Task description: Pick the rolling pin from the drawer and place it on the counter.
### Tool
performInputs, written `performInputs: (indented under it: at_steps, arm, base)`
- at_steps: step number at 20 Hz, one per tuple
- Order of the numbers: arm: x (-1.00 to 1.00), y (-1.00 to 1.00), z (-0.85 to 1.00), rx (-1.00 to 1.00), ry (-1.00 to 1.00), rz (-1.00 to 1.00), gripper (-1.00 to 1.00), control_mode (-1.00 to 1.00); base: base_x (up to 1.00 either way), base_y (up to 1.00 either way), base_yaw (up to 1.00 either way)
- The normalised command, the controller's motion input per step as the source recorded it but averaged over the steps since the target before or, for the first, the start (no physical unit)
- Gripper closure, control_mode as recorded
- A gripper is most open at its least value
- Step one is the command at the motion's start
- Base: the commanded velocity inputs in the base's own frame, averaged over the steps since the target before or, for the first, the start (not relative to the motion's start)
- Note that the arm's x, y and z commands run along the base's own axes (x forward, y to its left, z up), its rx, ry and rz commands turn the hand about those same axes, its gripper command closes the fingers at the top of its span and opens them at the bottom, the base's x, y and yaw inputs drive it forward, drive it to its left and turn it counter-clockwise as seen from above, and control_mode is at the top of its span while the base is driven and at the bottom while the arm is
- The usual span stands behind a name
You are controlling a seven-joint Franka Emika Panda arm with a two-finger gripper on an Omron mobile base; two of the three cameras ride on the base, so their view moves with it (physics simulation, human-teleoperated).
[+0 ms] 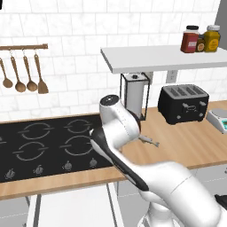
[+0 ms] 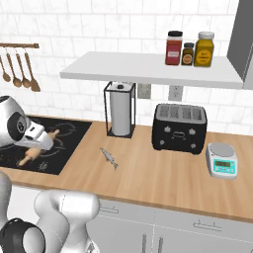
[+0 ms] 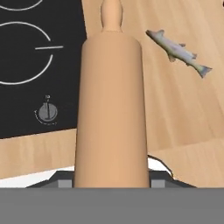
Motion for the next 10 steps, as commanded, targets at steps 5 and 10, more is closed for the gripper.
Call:
performInputs:
  at_steps: [5, 10]
  arm:
    - [0.07, -0.44, -0.44, 0.0, 0.01, 0.39, 1.0, -1.0]
    - [0.14, -0.55, -0.3, 0.0, 0.01, 0.3, 1.0, -1.0]
  base:
    - [0.0, 0.0, 0.0]
    - [0.0, 0.0, 0.0]
